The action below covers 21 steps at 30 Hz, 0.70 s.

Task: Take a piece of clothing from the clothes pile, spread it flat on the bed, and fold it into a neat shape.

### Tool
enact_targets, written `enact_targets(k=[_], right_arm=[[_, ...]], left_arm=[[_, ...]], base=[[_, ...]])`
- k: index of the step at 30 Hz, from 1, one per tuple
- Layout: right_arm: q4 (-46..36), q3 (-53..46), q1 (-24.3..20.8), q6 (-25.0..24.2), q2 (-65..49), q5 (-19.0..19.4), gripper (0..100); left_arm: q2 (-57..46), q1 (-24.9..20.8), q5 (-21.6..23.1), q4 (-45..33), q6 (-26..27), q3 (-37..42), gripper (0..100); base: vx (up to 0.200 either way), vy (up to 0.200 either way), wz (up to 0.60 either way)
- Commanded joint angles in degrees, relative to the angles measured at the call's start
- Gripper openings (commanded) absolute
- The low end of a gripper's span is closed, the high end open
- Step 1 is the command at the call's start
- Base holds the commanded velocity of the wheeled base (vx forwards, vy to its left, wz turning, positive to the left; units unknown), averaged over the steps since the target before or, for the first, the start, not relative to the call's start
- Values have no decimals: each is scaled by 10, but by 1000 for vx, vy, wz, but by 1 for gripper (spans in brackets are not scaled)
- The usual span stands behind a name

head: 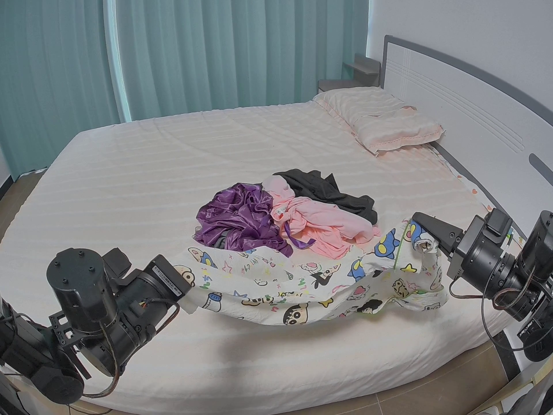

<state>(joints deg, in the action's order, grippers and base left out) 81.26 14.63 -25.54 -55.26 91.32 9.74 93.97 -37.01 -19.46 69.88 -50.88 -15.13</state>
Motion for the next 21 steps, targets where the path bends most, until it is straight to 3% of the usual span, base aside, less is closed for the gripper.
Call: enact_targets(k=[1,21], right_arm=[[0,1,0,0,4,0,0],[1,0,-8,1,16,0,0]], left_arm=[[0,-1,-1,1,0,2,0],[0,-5,-1,0,0,3,0]], base=[[0,200,0],[0,200,0]])
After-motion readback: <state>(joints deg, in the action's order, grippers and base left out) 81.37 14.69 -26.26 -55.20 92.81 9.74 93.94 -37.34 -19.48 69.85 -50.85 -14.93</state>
